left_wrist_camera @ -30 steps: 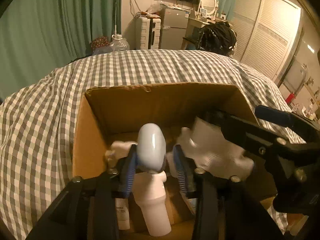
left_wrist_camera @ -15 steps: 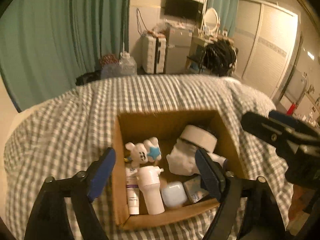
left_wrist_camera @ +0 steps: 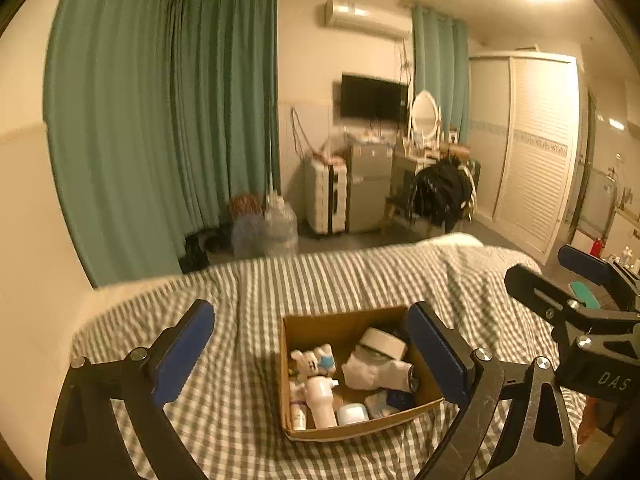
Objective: Organize objects
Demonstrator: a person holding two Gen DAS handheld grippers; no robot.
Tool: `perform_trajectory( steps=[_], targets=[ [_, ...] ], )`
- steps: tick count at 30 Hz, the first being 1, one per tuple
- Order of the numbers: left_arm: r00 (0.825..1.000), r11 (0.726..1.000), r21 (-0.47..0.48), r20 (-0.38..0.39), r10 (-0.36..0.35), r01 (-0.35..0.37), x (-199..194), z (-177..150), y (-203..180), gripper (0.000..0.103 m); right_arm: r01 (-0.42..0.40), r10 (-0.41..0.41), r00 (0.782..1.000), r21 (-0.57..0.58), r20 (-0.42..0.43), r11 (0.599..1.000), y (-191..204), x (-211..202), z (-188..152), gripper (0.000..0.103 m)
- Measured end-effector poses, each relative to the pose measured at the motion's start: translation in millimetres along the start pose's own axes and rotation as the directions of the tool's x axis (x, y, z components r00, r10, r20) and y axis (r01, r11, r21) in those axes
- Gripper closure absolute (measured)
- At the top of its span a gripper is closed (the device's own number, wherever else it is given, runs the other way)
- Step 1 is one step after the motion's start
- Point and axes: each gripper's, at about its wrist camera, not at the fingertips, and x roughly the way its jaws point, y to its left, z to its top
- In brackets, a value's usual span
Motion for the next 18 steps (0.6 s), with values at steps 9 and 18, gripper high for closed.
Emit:
perform_trajectory(
  steps=[9, 18],
  targets=[
    [0.988, 0.999, 0.024, 0.153, 0.035, -0.039, -68, -17, -9, 0.000, 0.025, -0.022, 0.991, -0.021, 0.129, 0.999, 1, -71, -24, 0.003],
    [0.973, 0.994, -0.009, 0.203, 0.110, -0.111, -81, -68, -13, 0.000, 0.081, -0.073, 0.978, -0.031, 0.193, 0.996, -4, -80, -80, 0.002]
  ],
)
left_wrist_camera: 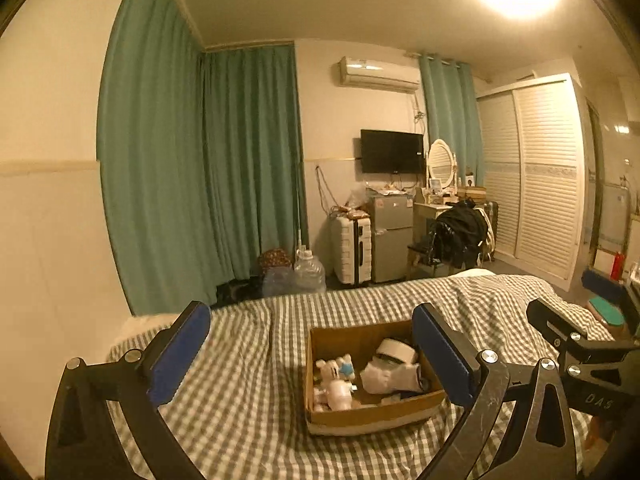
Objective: Organize objects
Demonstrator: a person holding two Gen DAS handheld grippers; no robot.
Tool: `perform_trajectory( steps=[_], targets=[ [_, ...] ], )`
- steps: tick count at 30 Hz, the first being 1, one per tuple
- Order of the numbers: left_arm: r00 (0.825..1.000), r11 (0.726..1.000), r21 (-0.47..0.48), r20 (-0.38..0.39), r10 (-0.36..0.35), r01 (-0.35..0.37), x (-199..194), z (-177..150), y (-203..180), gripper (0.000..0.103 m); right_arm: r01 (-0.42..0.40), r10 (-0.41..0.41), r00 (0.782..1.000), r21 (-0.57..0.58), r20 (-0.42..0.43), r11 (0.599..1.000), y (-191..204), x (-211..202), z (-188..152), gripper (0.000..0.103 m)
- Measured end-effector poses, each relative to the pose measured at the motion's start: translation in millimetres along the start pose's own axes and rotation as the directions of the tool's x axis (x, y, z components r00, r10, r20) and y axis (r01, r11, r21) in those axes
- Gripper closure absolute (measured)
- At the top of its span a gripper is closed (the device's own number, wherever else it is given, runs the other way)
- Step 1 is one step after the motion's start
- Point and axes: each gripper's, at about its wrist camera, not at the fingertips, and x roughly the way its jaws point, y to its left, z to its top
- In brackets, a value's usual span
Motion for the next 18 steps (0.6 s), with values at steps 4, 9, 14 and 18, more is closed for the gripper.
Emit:
perform_trajectory(
  steps=[4, 9, 14, 18],
  targets=[
    [0.998, 0.998, -0.001, 0.014, 0.065, -0.065, 8, -29, -5, 0.000, 0.000, 0.000, 1.000, 0.023, 0.008, 1.000, -5, 13, -29, 0.002],
    [0.995, 0.995, 0.025, 0.032, 0.095, -0.096, 15, -57, -13, 0.000, 0.008, -0.008, 1.000, -0.002, 0.008, 1.000, -3, 29, -58, 0.002],
    [0.998, 0.998, 0.028, -0.025, 0.061, -0.061, 30, -72, -19, 0.000, 0.006, -0.006, 0.999, 0.010, -0.034, 1.000, -6, 41, -75, 0.002],
    [0.996, 0.999, 0.006, -0.071, 0.046, -0.046, 38, -79, -17, 0.000, 0.016, -0.016, 0.999, 0.006, -0.041, 1.000, -6, 42, -79, 0.002]
  ],
)
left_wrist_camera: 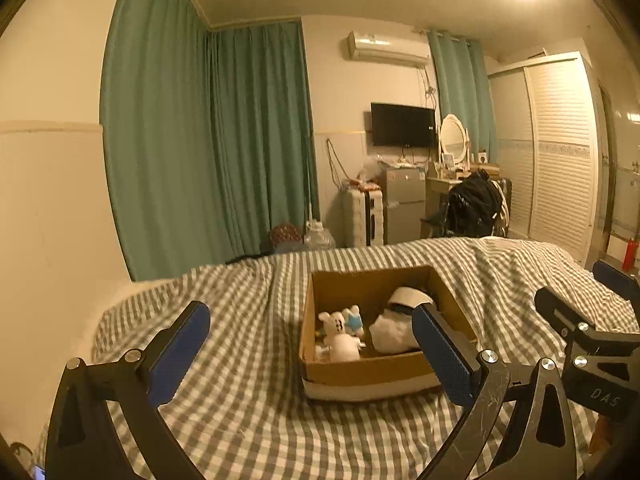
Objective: Organize objects
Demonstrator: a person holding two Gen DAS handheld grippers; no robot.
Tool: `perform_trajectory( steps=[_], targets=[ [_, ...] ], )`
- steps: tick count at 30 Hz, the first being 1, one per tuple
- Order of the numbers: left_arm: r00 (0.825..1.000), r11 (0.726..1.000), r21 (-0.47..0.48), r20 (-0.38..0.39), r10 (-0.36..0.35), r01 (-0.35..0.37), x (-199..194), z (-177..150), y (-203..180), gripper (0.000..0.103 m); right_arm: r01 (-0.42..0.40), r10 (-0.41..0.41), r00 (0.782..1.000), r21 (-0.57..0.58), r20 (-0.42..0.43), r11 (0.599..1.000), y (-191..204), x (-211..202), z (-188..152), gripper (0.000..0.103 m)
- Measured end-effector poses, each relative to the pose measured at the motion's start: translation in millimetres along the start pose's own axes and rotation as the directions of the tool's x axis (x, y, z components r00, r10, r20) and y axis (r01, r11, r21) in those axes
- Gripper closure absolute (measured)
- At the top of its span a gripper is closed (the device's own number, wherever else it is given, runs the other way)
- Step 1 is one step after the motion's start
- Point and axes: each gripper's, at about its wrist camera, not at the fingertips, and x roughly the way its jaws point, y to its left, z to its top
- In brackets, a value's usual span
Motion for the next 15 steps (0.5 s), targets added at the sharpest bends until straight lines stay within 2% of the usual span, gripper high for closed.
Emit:
perform_trajectory(
  steps=[15],
  targets=[
    [0.999, 1.000, -0.028, -0.038, -0.011, 0.010, 6.2, -3.9, 2.8, 0.000, 0.006, -0.006, 1.000, 0.009, -0.030, 1.000, 3.3, 5.0, -2.9, 0.002]
  ],
)
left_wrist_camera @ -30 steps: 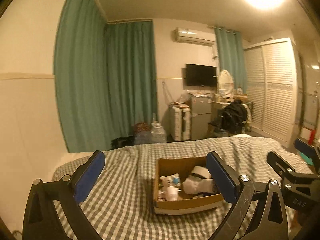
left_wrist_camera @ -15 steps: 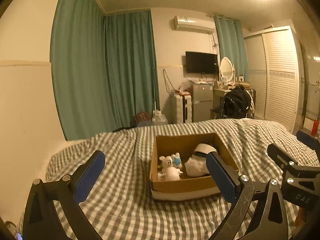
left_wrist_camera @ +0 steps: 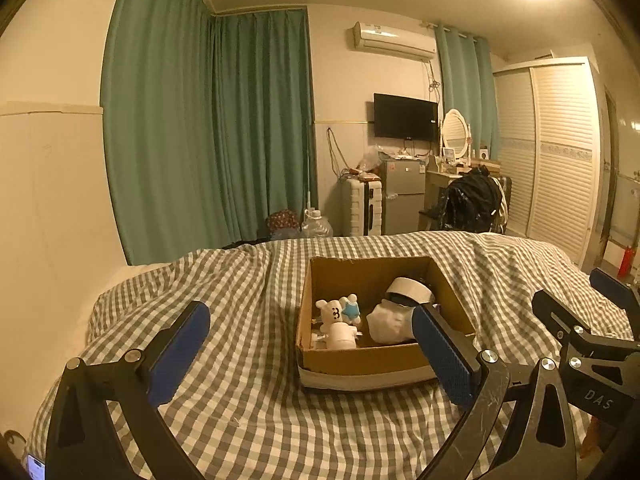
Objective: Organize objects
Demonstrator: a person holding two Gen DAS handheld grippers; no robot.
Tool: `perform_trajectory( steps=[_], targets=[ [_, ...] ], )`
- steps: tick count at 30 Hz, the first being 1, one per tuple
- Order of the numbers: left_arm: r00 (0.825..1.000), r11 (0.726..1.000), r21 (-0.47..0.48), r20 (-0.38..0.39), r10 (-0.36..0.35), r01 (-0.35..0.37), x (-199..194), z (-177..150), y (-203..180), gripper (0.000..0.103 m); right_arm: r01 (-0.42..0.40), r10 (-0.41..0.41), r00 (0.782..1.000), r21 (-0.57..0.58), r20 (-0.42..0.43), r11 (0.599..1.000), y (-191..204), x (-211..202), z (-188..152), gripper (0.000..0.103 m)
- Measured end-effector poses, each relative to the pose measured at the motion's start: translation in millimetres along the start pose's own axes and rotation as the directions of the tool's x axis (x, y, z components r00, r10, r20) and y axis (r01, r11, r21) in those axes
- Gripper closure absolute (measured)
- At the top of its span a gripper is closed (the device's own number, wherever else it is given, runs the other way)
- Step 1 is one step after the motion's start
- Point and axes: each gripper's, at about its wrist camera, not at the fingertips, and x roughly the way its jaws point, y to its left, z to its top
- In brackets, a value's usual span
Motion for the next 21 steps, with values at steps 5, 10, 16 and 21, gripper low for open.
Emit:
perform_trajectory(
  steps=[5, 10, 16, 21],
  targets=[
    [1.000, 1.000, -0.001, -0.005, -0.004, 0.004, 0.9, 0.4, 0.1, 0.000, 0.002, -0.002, 1.000, 0.005, -0.002, 1.000, -0.2, 0.9, 0.1, 0.002],
    [1.000, 1.000, 0.001, -0.009, -0.005, 0.005, 0.5, -1.3, -1.4, 0.000, 0.002, -0.002, 1.000, 0.006, -0.007, 1.000, 0.2, 1.2, -0.1, 0.002],
    [1.000, 1.000, -0.001, -0.015, -0.009, 0.009, 0.1, -2.6, -3.2, 0.000, 0.004, -0.004, 1.000, 0.003, -0.013, 1.000, 1.8, 2.3, -0.8, 0.002],
    [1.000, 1.000, 0.001, -0.010, -0.012, 0.012, -0.6, -3.4, -4.3, 0.000, 0.005, -0.004, 1.000, 0.005, -0.018, 1.000, 1.8, 2.6, -1.5, 0.002]
  ],
)
